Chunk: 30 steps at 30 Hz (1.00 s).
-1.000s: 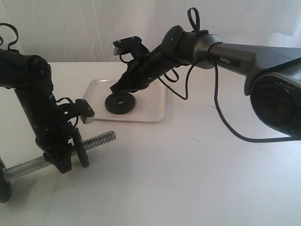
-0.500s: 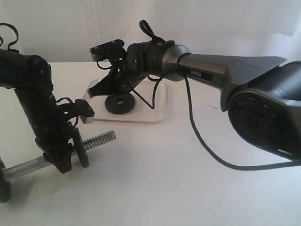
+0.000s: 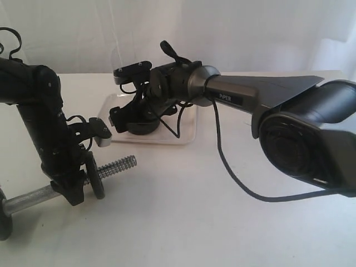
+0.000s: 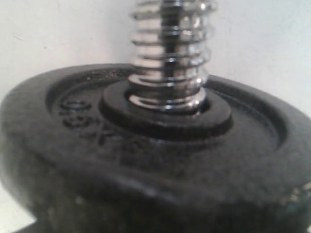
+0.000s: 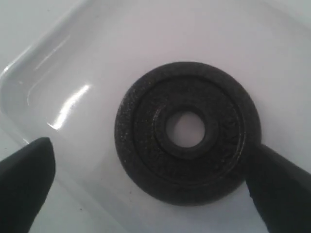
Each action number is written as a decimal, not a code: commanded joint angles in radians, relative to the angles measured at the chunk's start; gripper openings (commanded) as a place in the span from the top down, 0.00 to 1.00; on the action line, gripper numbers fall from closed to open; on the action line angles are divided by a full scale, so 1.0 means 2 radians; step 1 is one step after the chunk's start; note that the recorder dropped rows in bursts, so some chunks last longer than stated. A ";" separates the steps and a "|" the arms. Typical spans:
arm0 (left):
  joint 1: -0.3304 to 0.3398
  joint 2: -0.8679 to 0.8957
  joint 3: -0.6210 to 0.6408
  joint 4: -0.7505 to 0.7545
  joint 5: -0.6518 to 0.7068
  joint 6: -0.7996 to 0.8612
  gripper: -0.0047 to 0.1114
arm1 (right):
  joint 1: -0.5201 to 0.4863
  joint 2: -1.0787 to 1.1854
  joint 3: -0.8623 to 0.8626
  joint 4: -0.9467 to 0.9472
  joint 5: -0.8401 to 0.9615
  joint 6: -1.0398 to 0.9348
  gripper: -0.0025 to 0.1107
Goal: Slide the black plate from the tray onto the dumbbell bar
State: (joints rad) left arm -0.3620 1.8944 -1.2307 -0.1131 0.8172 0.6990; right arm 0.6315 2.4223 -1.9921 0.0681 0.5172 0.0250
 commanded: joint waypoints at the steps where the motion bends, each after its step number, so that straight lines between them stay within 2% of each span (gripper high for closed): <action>1: 0.001 -0.016 -0.002 -0.017 0.033 0.002 0.96 | -0.001 0.016 -0.004 -0.034 -0.012 0.015 0.09; 11: 0.001 -0.016 -0.002 -0.017 0.030 0.002 0.96 | -0.002 0.012 -0.004 -0.087 -0.031 0.046 0.09; 30: 0.001 -0.016 -0.002 -0.019 0.032 0.002 0.96 | -0.002 0.046 -0.004 -0.089 -0.042 0.042 0.09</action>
State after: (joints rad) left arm -0.3620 1.8944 -1.2307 -0.1149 0.8211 0.7009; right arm 0.6315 2.4976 -1.9960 -0.1027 0.4143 0.1125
